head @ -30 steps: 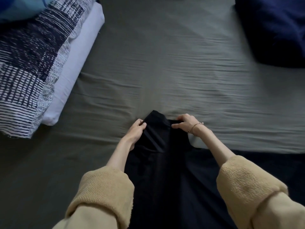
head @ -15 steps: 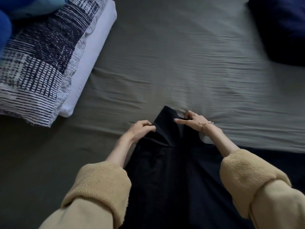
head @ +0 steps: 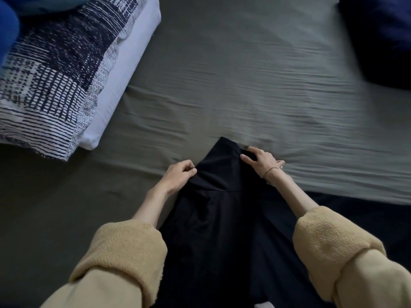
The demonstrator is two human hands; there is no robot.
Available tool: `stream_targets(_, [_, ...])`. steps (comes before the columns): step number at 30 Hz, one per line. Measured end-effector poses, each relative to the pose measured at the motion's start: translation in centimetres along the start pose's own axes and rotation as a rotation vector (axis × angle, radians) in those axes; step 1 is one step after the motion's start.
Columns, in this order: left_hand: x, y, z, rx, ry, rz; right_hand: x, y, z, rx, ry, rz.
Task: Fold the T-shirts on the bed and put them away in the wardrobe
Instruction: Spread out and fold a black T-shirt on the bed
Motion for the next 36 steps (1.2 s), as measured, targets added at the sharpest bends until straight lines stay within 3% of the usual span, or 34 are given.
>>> stream_targets(7, [-0.4, 1.7, -0.7, 0.040, 0.099, 0.080, 0.2, 0.2, 0.5, 0.025, -0.123, 0.070])
stream_targets(10, [-0.1, 2.7, -1.4, 0.019, 0.027, 0.104, 0.5, 0.8, 0.3, -0.007, -0.149, 0.077])
stream_targets(19, [-0.7, 3.3, -2.3, -0.084, 0.002, 0.205, -0.3, 0.1, -1.3, 0.088, 0.098, 0.134])
stream_targets(23, [-0.8, 3.8, -2.1, -0.041, 0.043, 0.208, -0.7, 1.1, -1.5, 0.075, -0.003, 0.268])
stream_targets(27, [0.0, 4.9, -2.0, 0.042, 0.081, 0.154, -1.7, 4.4, -2.7, 0.283, 0.060, 0.429])
stream_targets(30, [1.2, 6.1, -2.9, 0.064, 0.014, 0.069, -3.6, 7.0, -3.8, 0.475, 0.113, 0.337])
stream_targets(33, [1.9, 7.1, -3.5, 0.085, -0.067, -0.008, -5.3, 9.1, -4.1, 0.546, 0.187, 0.249])
stream_targets(36, [1.6, 7.9, -3.7, 0.039, -0.081, 0.064, -6.3, 11.2, -3.7, 0.535, 0.208, 0.207])
Point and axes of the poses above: each hand's wrist, its own y-axis away from the middle knuckle, its own x-axis out of the back of the hand, z = x × y, the point moved 2 cm from there along -y, towards the middle knuckle, and after that the axes turned 3 degrees about z, right-handed, at the moved point
